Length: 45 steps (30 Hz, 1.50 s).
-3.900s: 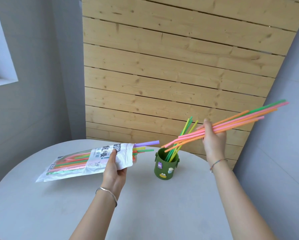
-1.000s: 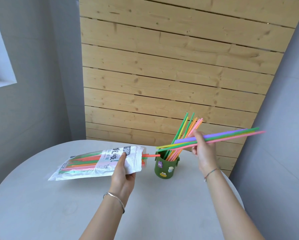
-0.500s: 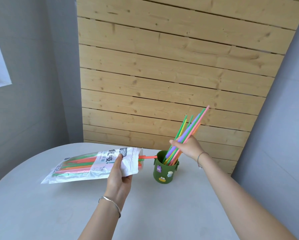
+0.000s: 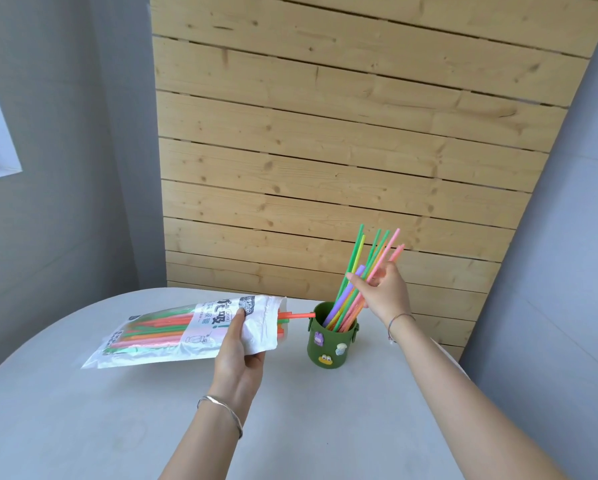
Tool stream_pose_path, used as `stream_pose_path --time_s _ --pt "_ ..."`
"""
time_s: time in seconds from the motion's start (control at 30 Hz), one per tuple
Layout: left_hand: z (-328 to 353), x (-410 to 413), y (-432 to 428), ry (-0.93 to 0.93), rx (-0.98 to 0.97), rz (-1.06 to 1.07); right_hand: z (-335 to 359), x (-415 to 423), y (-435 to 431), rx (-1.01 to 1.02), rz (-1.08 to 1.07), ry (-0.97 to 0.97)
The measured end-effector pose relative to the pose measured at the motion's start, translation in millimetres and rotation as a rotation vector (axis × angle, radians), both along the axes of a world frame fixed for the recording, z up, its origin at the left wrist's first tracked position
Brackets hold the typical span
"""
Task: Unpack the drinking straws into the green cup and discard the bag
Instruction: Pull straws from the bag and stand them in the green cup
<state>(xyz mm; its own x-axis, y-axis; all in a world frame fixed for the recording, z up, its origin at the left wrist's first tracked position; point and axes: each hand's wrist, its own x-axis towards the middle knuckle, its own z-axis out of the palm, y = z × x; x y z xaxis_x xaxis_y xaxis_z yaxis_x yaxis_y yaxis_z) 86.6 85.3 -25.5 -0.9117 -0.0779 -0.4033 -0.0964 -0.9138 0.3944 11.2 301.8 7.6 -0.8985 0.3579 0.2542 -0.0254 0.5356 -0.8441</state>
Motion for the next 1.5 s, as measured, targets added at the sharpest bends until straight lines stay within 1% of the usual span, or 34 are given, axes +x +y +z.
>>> stream_pose_path --time_s 0.1,0.17,0.27,0.33,0.4,0.43,0.47,0.57,0.67,0.73,0.8,0.87,1.07,1.17,1.23,1.33,1.37,1.43,1.47,1.5 --pt "1.5 3.0 1.9 -0.001 0.0 0.01 -2.1 17.0 -2.6 -0.11 -0.081 0.073" --pt "0.4 2.7 3.6 -0.008 0.001 0.013 -6.6 32.3 -11.8 -0.219 -0.076 0.111" --pt "-6.6 0.8 5.4 -0.003 0.007 -0.001 -12.6 62.1 -37.8 -0.335 0.076 0.111" --pt "-11.9 0.4 9.0 0.021 -0.023 -0.04 -17.3 74.8 -58.4 -0.336 0.187 0.056" --pt "-15.4 3.4 14.6 0.038 -0.116 -0.07 -25.2 80.0 -78.2 -0.345 0.228 0.025" --pt "-15.8 5.8 17.5 0.044 -0.179 -0.077 -30.8 80.6 -86.2 -0.384 0.218 0.017" --pt "-14.2 9.0 20.1 0.052 -0.252 -0.078 -36.2 80.2 -92.5 -0.454 0.185 0.008" --pt "-5.4 19.7 23.5 0.093 -0.458 -0.045 -45.7 82.3 -99.7 -0.757 0.113 -0.055" --pt "3.6 28.3 22.6 0.19 -0.631 -0.049 -42.5 87.5 -97.5 -0.875 0.147 -0.049" --pt "7.3 32.1 22.0 0.279 -0.656 -0.079 -42.2 88.3 -99.6 -0.914 0.159 -0.011" --pt "9.9 33.6 20.4 0.321 -0.605 -0.11 -44.7 88.1 -102.7 -0.897 0.137 0.025" --pt "10.2 33.3 19.2 0.313 -0.53 -0.125 -49.3 87.7 -103.5 -0.817 0.11 0.073" --pt "0.6 26.1 14.5 0.172 -0.314 -0.164 -43.3 91.8 -96.1 -0.574 0.144 0.203" --pt "-0.5 23.2 9.4 0.13 -0.12 -0.186 -35.8 92.5 -85.5 -0.406 0.171 0.265" --pt "-1.7 19.4 5.5 0.119 -0.029 -0.121 -27.8 91.9 -75.7 -0.434 0.156 0.299" --pt "-0.3 15.6 1.3 0.116 -0.007 -0.046 -21.8 87.7 -61.1 -0.562 0.033 0.334" --pt "0.6 15.6 1.2 0.111 -0.006 -0.043 -20.3 87.5 -59.4 -0.655 0.012 0.316" --pt "0.8 16.2 2.7 0.105 -0.011 -0.041 -17.5 88.5 -61.6 -0.843 0.033 0.232" --pt "0.3 16.9 5.0 0.108 -0.011 -0.049 -16.7 89.5 -64.5 -0.894 0.069 0.177" --pt "-0.4 17.7 7.8 0.106 -0.015 -0.066 -18.4 89.3 -67.8 -0.891 0.106 0.117"
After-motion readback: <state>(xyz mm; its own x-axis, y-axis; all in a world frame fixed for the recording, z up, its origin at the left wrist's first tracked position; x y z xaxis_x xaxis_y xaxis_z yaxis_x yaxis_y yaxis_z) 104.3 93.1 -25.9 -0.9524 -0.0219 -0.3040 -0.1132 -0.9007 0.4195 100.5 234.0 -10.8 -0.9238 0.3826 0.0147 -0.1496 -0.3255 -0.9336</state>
